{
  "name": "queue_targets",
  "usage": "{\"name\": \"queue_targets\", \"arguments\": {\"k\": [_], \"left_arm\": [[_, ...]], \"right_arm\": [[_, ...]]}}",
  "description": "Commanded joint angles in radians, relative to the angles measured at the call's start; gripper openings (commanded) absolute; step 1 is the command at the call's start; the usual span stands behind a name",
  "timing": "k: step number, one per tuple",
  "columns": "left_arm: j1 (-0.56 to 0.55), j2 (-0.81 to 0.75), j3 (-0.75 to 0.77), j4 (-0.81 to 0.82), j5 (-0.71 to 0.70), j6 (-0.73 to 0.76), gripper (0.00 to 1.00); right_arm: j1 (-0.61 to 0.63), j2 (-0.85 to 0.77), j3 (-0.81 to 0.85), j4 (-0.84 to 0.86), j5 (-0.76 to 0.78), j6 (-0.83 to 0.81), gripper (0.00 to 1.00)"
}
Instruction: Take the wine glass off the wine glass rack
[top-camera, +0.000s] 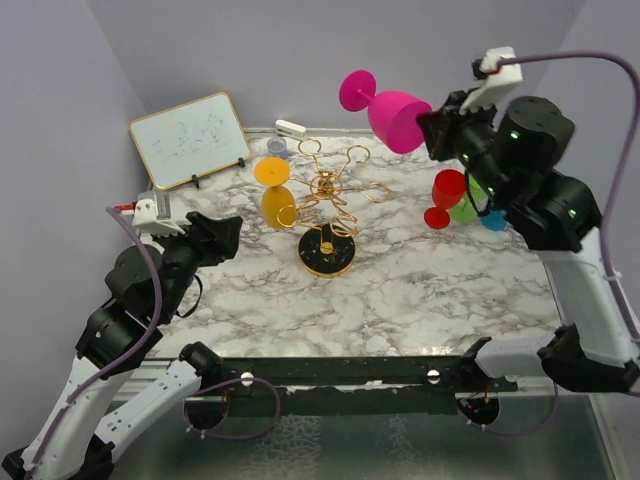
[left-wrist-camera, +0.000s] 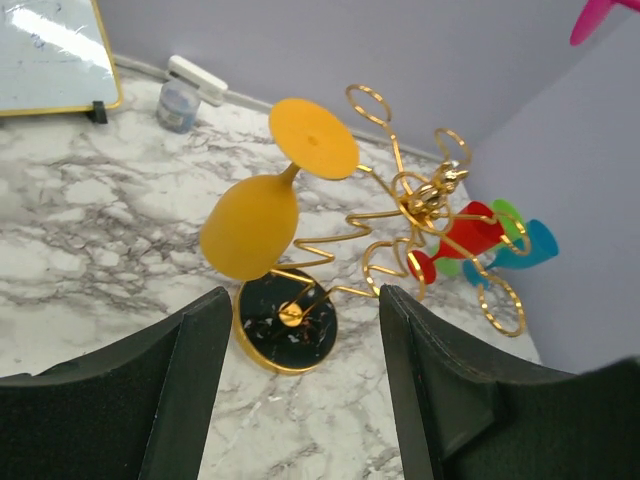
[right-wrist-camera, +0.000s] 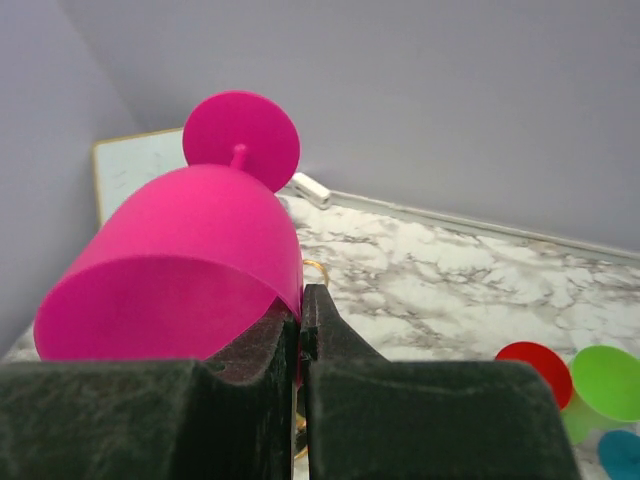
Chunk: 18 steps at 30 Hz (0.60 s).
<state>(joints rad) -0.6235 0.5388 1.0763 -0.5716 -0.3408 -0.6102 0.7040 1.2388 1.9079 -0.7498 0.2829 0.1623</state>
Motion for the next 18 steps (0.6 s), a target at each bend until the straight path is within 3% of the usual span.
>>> {"name": "queue_targets", "arguments": {"k": [1,5,9,12,18], "left_arm": [[0.002,-0.005,-0.053,-0.031,-0.083,0.061,0.63],[0.002,-0.023,-0.124,-0.012,-0.141,0.099,0.63],[0.002,-0.028,-0.175,-0.002,-0.202,0.133,0.63],[0.002,-0.035,-0.2,-0.007,-0.248,0.15,0.62],[0.001,-0.084,-0.261,0.008,-0.301,0.163,0.62]], "right_arm": [[-0.043,0.203,0.131,-0.04,0.195,-0.055,0.01],[-0.27,0.33,0.302,-0.109,-0.006,0.018,0.01],[-0.474,0.404,0.337,-0.15,-0.197,0.115,0.01],[-0.552,0.364,0.237,-0.152,-0.285,0.168,0.01],[-0.576,0.102,-0.091,-0.097,-0.205,0.19,0.01]]}}
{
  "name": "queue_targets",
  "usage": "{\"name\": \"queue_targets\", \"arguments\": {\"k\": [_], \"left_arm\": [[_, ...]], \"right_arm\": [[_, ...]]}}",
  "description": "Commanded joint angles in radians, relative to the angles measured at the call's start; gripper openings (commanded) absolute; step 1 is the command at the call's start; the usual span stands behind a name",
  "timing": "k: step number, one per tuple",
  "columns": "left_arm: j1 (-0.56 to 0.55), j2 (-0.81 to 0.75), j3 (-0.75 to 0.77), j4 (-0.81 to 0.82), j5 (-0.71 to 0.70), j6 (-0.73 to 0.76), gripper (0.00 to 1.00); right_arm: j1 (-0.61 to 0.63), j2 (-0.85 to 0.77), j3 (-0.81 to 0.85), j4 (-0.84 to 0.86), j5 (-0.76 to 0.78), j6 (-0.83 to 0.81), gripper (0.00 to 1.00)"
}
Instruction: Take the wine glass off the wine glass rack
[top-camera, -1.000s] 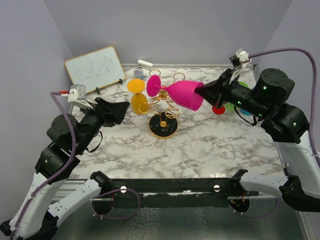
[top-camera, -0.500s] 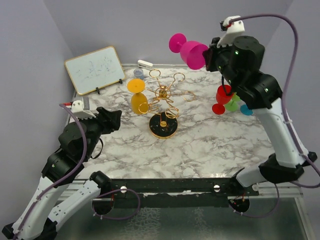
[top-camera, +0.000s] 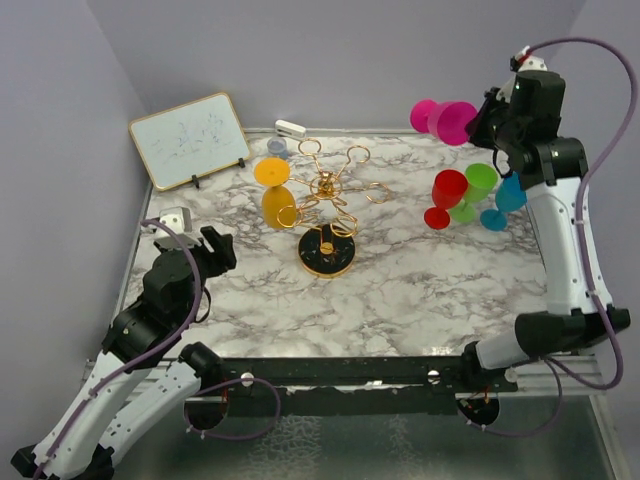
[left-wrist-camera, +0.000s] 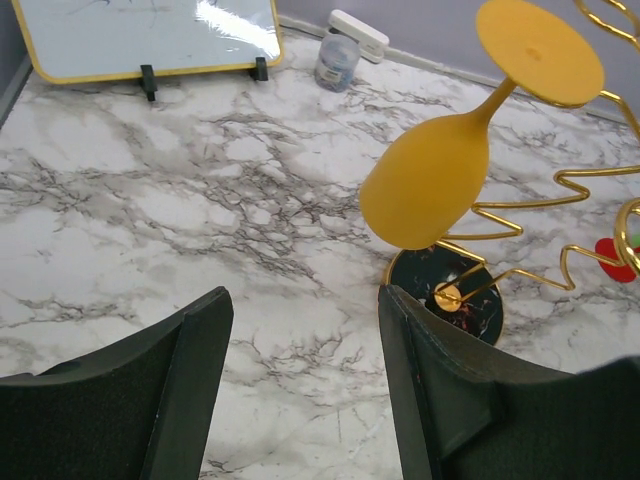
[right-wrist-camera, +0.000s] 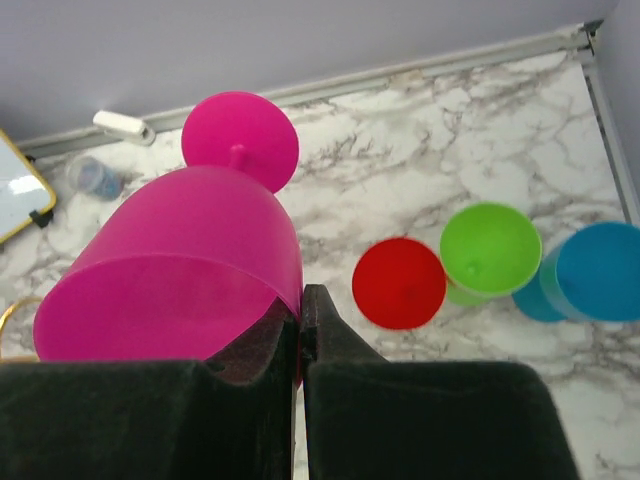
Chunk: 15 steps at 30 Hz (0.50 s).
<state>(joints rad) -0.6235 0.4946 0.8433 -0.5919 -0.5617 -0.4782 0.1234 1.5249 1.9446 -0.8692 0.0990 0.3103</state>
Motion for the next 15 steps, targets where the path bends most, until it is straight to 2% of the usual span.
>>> {"name": "queue_targets", "arguments": {"k": [1,8,15], "left_arm": [[0.002,-0.048,-0.04,0.031,-0.085,0.032,0.62],[0.002,-0.071,-0.068,0.015,-0.092,0.03,0.62],[0.002,-0.08,-0.073,0.014,-0.062,0.032,0.62]], "right_arm": [[0.004,-0.229,-0.174,0.018,-0.009,0.04,0.01],[0.004,-0.437,-0.372,-0.109,0.096,0.009,0.01],[0.004,-0.511,-0.539,-0.177,0.036,0.034,0.01]]}}
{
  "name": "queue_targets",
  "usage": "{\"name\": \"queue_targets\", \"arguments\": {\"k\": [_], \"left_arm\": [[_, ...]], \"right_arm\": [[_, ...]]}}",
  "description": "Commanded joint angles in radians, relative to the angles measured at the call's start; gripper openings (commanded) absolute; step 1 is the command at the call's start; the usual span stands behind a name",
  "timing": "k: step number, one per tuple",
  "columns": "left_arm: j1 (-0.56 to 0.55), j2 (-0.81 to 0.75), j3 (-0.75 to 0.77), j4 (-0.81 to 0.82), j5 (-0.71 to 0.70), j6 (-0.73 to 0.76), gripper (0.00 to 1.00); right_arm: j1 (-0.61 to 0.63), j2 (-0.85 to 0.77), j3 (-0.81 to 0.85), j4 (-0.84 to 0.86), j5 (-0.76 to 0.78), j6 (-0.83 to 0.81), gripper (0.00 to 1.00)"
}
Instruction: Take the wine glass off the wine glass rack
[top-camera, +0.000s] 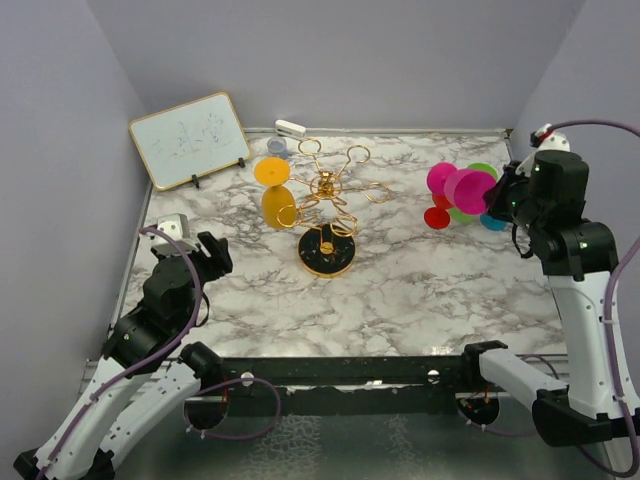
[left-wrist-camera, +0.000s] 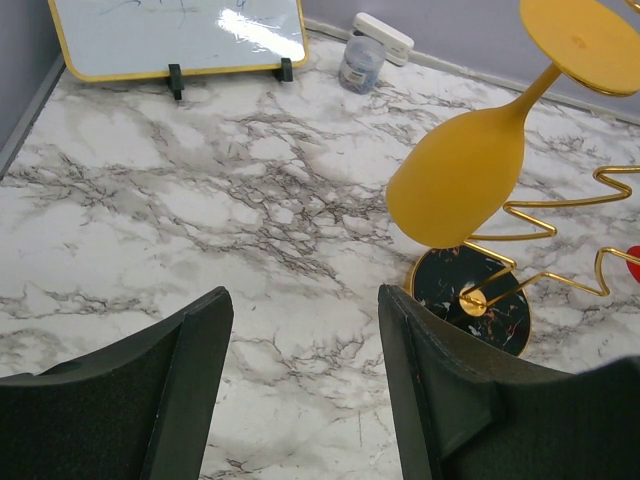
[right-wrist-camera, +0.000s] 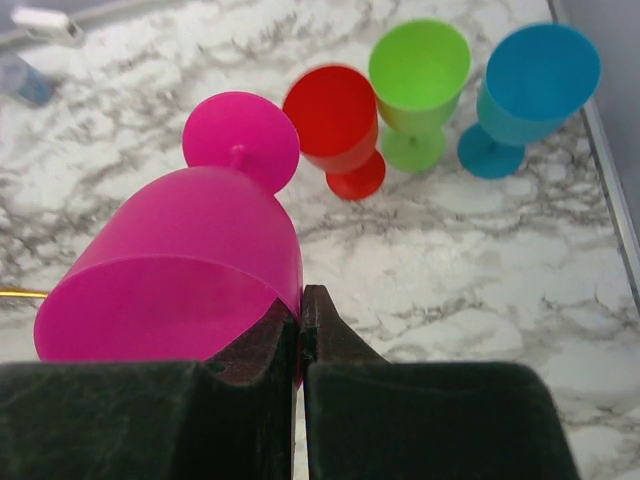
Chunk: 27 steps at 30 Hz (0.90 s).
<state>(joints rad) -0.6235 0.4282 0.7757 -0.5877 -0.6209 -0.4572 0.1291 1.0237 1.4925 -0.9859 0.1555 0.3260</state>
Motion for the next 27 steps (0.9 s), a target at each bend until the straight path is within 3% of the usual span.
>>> {"name": "queue_targets", "arguments": {"k": [1,7,17,27], "left_arm": [[0.002,-0.016,-0.006,0.01,0.0,0.012,0.62],[0.002,-0.03,-0.009,0.008,0.004,0.014,0.62],[0.001,-0.034,-0.011,-0.002,0.012,0.01,0.62],[0.002,-0.014,-0.009,-0.015,0.018,0.006,0.62]], "right_arm": [[-0.003,-0.012,-0.109,-0.064,-0.036,0.023,0.01],[-0.002,0.014,-0.173,-0.095,-0.087,0.025,0.01],[-0.002,0.179,-0.169,-0.099,-0.033,-0.035,0.01],[-0.003,0.279,-0.16,-0.066,0.033,0.135,0.01]]}}
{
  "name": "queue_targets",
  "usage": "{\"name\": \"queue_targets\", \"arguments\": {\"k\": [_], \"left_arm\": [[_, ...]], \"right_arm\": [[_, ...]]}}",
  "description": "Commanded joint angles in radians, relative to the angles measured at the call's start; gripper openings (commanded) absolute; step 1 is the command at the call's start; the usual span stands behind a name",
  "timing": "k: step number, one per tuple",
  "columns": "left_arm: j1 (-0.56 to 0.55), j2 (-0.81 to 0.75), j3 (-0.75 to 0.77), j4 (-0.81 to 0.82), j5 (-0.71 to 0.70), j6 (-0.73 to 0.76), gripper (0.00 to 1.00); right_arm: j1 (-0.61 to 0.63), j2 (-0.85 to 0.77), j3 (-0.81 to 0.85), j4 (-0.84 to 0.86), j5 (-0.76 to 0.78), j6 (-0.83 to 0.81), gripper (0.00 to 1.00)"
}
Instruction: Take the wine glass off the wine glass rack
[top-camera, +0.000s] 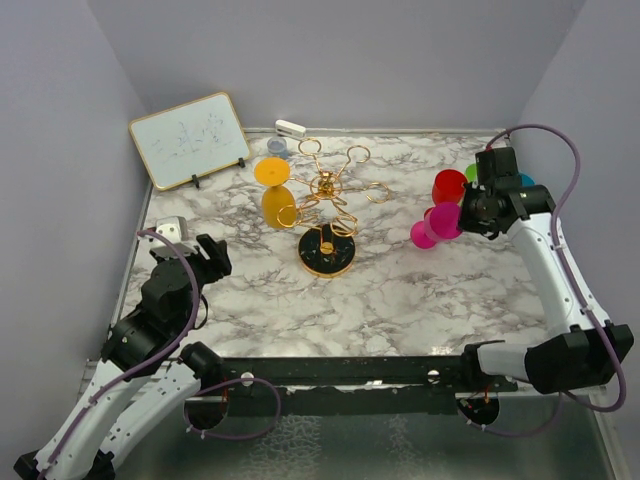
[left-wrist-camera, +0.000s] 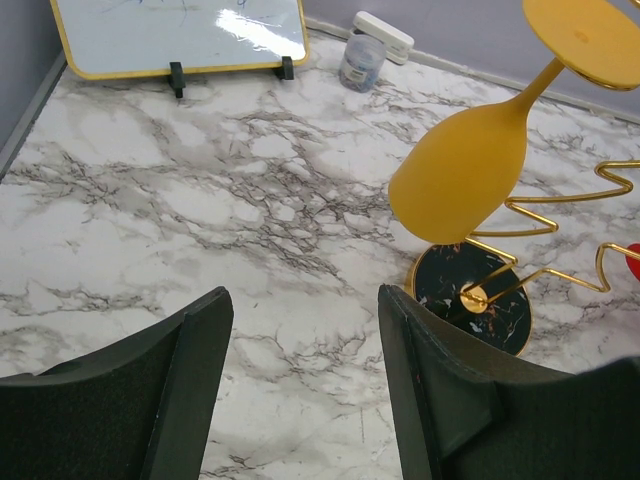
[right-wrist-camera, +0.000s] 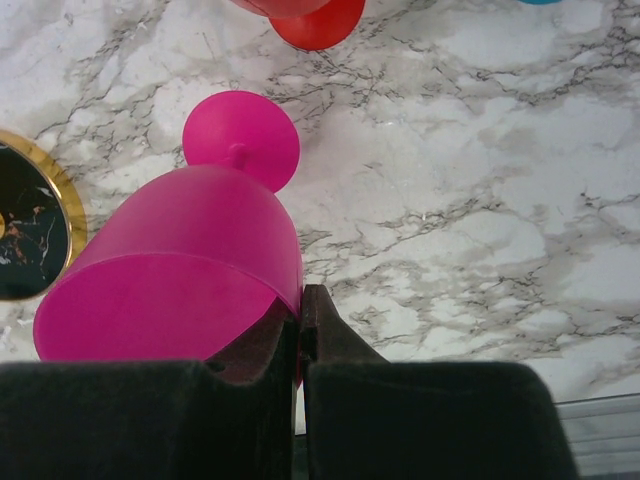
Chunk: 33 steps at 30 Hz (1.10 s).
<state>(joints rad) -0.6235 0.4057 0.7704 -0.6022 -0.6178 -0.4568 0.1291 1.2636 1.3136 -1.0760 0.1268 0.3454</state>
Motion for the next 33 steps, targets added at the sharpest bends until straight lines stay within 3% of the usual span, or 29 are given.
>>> {"name": "queue_targets", "arguments": {"k": [1,33], "left_arm": [[0.002,0.008,-0.006,0.0,0.015,0.005,0.62],[0.001,0.071,-0.006,-0.012,-0.007,0.0,0.62]], "right_arm": [[-0.002,0.043,0.024,0.018,0.077,0.147,0.01],[-0.138,0.161,-0.028,0.077,0.078,0.217,0.03]]}}
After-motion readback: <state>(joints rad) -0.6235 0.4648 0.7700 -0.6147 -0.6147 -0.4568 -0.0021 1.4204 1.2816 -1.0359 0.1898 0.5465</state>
